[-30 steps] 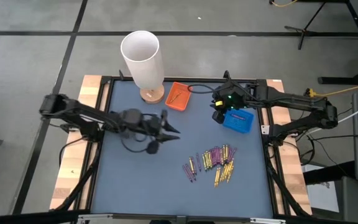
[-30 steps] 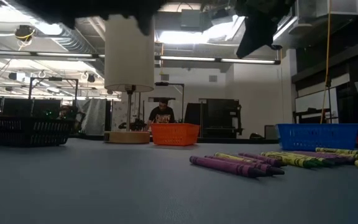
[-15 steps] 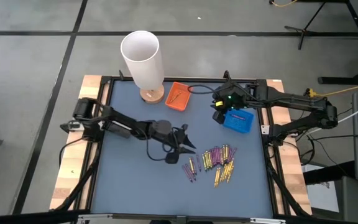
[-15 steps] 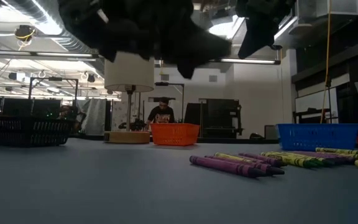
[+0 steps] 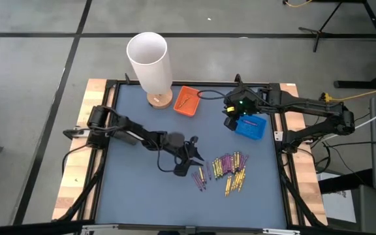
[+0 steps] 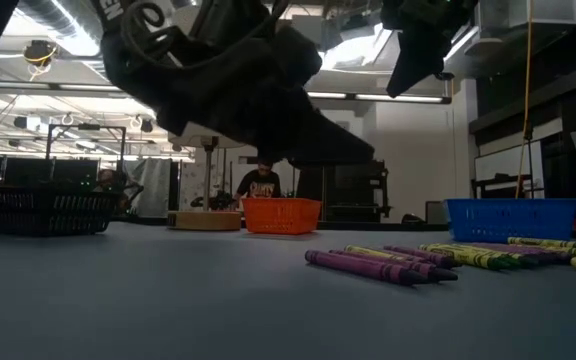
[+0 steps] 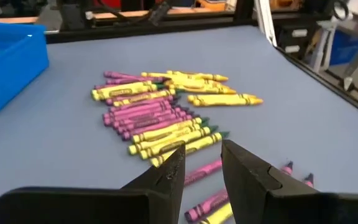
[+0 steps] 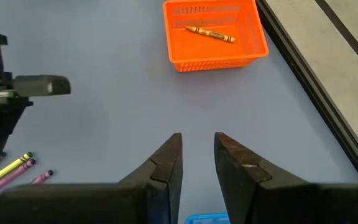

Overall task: Sort crayons
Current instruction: Put the green crayon into the black basket

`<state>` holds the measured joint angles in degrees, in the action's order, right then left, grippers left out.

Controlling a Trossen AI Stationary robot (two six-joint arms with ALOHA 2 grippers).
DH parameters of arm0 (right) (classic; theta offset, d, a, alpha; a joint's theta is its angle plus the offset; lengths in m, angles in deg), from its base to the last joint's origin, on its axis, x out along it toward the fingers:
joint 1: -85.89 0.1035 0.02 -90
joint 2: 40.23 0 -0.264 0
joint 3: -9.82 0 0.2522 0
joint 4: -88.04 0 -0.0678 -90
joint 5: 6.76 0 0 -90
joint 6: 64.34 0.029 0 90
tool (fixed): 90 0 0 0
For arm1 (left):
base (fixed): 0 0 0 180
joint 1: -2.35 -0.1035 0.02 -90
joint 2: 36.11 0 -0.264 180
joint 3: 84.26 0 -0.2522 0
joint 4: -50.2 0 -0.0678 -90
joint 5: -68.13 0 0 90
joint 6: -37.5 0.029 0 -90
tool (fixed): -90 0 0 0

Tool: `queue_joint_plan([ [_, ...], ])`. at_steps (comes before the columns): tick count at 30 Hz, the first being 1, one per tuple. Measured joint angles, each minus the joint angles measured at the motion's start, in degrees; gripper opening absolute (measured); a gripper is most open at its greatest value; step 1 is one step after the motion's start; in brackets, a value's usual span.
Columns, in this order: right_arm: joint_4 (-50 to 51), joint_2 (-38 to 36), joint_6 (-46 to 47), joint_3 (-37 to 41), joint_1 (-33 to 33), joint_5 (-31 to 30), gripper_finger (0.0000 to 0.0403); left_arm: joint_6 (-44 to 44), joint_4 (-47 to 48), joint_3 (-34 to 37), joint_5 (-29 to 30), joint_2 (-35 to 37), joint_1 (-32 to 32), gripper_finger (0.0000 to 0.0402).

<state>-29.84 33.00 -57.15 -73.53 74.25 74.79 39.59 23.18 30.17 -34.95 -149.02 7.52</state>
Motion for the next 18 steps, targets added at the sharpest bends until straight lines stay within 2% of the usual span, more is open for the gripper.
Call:
queue_joint_plan([
  [12, 0.3, 0.0, 0.2, 0.0, 0.0, 0.1, 0.0090, 7.3, 0.1, 0.0, -0.1, 0.0, 2.6, 0.0090],
  [18, 0.2, 0.0, 0.2, 0.0, 0.0, 0.1, 0.0090, 10.9, 2.5, -3.3, -1.5, 0.0, 2.4, 0.0090],
])
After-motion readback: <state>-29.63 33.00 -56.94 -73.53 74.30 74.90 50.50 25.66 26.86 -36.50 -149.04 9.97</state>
